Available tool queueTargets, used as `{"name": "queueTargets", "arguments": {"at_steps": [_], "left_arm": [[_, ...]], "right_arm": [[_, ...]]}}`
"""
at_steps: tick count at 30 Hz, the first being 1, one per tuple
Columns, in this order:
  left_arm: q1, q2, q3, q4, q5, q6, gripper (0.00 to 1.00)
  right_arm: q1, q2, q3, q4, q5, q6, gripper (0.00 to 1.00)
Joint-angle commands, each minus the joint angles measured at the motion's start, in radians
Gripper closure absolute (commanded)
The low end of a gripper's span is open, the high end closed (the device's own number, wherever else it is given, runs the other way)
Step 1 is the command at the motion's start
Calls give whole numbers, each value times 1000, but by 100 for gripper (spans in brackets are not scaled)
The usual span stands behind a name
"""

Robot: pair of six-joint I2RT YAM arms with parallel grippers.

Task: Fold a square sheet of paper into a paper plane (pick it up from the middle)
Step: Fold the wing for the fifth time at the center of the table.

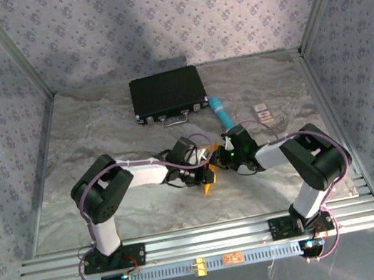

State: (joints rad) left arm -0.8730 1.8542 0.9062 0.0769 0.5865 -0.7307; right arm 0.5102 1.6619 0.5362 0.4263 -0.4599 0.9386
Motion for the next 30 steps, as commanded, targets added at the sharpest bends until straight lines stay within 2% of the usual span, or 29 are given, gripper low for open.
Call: {"name": "queueTargets", "arguments": {"at_steps": [1, 13, 30], "left_arm": [[-12, 2, -34, -6, 7, 4, 95], [-25, -44, -126, 17, 14, -23, 93], [-84, -143, -245, -32, -61, -36, 91]], "right_arm": [[-12, 33, -40, -150, 72, -17, 93], [-19, 36, -39, -169, 80, -29, 93], [-17, 38, -35, -176, 81, -38, 95]]}}
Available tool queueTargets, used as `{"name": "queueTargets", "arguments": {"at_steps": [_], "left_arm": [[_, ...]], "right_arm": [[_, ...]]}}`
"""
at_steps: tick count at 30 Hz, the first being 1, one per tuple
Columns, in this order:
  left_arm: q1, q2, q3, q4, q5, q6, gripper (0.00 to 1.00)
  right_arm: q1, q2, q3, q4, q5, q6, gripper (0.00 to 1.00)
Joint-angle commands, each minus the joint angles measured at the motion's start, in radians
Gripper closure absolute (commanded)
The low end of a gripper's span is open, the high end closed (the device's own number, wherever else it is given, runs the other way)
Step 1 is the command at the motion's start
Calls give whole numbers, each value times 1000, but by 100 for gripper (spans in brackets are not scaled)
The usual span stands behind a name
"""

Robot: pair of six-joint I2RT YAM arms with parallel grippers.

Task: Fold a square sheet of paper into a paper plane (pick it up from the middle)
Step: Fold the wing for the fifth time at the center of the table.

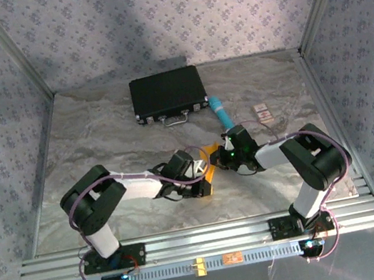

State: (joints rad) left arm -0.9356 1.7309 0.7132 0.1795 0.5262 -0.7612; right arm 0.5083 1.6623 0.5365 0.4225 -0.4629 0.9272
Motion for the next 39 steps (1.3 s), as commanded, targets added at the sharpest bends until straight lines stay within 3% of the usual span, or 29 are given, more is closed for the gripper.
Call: {"name": "queueTargets", "arguments": {"at_steps": [1, 10, 15, 21, 39], "left_arm": [[-24, -27, -58, -139, -5, -4, 91], [-28, -212, -108, -97, -54, -5, 96], [41, -297, -87, -38, -55, 2, 94], [121, -174, 37, -60, 3, 12, 94], [89, 95, 212, -32, 34, -12, 96]], "right_arm": [[-15, 39, -35, -172, 84, -27, 95], [-13, 35, -38, -156, 72, -17, 95], [-11, 24, -40, -157, 73, -11, 95], [-11, 20, -43, -150, 69, -6, 95], [-11, 23, -44, -136, 61, 0, 94]]}}
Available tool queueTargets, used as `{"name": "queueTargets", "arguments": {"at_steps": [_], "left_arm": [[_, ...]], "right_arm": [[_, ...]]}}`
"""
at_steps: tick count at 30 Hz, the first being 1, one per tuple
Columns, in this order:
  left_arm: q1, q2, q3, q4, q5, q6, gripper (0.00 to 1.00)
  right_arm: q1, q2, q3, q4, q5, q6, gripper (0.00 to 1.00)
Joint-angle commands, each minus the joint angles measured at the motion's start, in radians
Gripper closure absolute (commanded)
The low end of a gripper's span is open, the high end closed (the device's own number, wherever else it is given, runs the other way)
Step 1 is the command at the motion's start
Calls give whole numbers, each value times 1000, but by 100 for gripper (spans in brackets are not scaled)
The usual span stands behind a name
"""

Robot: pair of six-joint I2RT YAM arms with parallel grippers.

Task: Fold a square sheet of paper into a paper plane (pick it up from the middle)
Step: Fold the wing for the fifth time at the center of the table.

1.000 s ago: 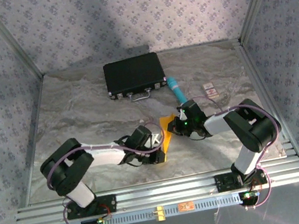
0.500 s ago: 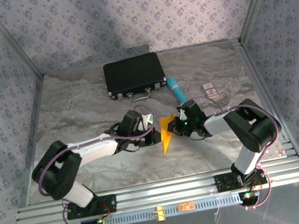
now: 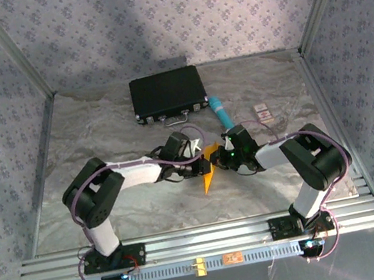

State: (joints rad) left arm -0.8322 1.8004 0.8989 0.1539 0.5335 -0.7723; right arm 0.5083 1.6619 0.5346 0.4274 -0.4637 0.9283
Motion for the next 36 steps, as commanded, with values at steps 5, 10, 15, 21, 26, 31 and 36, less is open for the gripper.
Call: {"name": "queueTargets", "arguments": {"at_steps": [5, 10, 15, 21, 26, 31, 36], "left_arm": [[-22, 57, 33, -89, -19, 40, 97], [-32, 75, 7, -143, -55, 68, 98], [-45, 70, -44, -139, -53, 75, 99], [-45, 30, -83, -134, -55, 91, 100], [-47, 19, -74, -120, -50, 93, 100], [-47, 12, -71, -123, -50, 96, 100], [-47, -23, -72, -107, -63, 90, 96]], "right_arm": [[-16, 22, -50, -138, 63, 0, 94], [-21, 15, -50, -139, 62, -2, 94], [-22, 1, -51, -132, 55, -8, 93], [-27, -25, -40, -163, 56, -32, 92], [-22, -17, -43, -159, 62, -25, 94], [-22, -10, -45, -156, 62, -25, 94], [-20, -2, -47, -148, 60, -24, 95]]}}
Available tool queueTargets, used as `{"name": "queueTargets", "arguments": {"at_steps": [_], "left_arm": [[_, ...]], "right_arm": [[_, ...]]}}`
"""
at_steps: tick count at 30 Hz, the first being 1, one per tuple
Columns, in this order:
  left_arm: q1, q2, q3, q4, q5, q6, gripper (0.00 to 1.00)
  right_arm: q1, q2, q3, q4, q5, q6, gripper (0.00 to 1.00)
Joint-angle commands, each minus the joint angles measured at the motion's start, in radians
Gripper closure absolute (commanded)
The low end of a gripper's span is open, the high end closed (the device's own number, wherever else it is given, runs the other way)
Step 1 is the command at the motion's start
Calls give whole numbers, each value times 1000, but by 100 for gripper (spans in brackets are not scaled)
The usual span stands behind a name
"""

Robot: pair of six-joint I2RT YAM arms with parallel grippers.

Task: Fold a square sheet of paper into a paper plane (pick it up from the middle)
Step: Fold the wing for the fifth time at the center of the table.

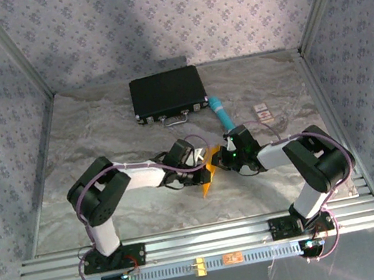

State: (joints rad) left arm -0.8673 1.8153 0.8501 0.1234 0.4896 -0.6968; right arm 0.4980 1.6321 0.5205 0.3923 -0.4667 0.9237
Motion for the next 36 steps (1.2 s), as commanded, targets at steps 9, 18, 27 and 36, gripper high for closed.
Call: {"name": "queueTargets", "arguments": {"at_steps": [9, 18, 27, 36], "left_arm": [[-11, -97, 3, -27, -57, -3, 90], [-5, -92, 2, 30, -103, -10, 87], [0, -24, 20, 25, -57, -7, 86], [-10, -4, 41, -68, -126, 11, 90]], "right_arm": [[-10, 32, -33, -112, 65, -17, 95], [-7, 31, -31, -114, 66, -17, 95], [-13, 34, -24, -116, 51, -17, 95], [-18, 38, -23, -117, 44, -19, 95]]}}
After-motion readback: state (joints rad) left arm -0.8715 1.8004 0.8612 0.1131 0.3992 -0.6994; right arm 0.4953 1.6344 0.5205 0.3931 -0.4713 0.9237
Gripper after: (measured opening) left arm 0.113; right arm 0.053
